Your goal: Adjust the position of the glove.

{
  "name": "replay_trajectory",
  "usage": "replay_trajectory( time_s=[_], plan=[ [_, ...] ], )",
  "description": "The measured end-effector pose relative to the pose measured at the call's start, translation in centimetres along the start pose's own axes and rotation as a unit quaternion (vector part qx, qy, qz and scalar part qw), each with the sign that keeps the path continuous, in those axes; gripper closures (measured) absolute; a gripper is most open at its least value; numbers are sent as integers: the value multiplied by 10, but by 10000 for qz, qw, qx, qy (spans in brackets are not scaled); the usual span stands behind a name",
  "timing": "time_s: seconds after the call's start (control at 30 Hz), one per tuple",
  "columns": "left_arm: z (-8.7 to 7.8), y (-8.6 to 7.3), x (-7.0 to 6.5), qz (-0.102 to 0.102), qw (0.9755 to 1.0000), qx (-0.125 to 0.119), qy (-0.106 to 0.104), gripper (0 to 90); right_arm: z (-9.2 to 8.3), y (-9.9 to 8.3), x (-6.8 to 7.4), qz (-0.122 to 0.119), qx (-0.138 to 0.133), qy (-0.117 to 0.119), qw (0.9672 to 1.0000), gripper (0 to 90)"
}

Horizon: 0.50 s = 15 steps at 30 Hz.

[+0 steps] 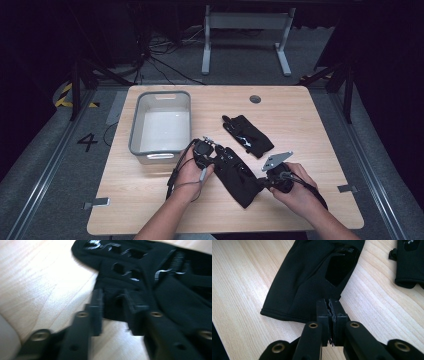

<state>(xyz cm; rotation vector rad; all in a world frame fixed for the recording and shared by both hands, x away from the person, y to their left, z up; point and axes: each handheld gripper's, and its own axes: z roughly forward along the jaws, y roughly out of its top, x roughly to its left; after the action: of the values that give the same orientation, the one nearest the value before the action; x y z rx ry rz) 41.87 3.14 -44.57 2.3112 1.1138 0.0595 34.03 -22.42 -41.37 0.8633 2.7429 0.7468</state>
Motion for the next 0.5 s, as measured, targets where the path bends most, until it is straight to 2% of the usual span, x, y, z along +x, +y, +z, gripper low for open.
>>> replay_trajectory(
  time_s=[0.07,0.13,0.23,0.33,0.4,0.5],
  plan=[
    [1,0,1,-17,10000,-26,-81,644,0,0,0,1,16,-12,10000,876],
    [1,0,0,-11,9999,-28,-116,689,0,0,0,-9,14,-9,10000,876],
    [2,2,-9,311,9994,90,123,742,1,0,1,-13,29,-44,10000,876],
    [2,2,-11,399,9989,109,198,855,2,1,1,-24,57,-47,10000,876],
    [0,1,-15,523,9982,113,288,870,2,1,1,-29,42,-72,10000,876],
    [-4,1,-17,588,9977,96,327,874,0,0,0,-13,-5,-88,10000,877]
  ],
)
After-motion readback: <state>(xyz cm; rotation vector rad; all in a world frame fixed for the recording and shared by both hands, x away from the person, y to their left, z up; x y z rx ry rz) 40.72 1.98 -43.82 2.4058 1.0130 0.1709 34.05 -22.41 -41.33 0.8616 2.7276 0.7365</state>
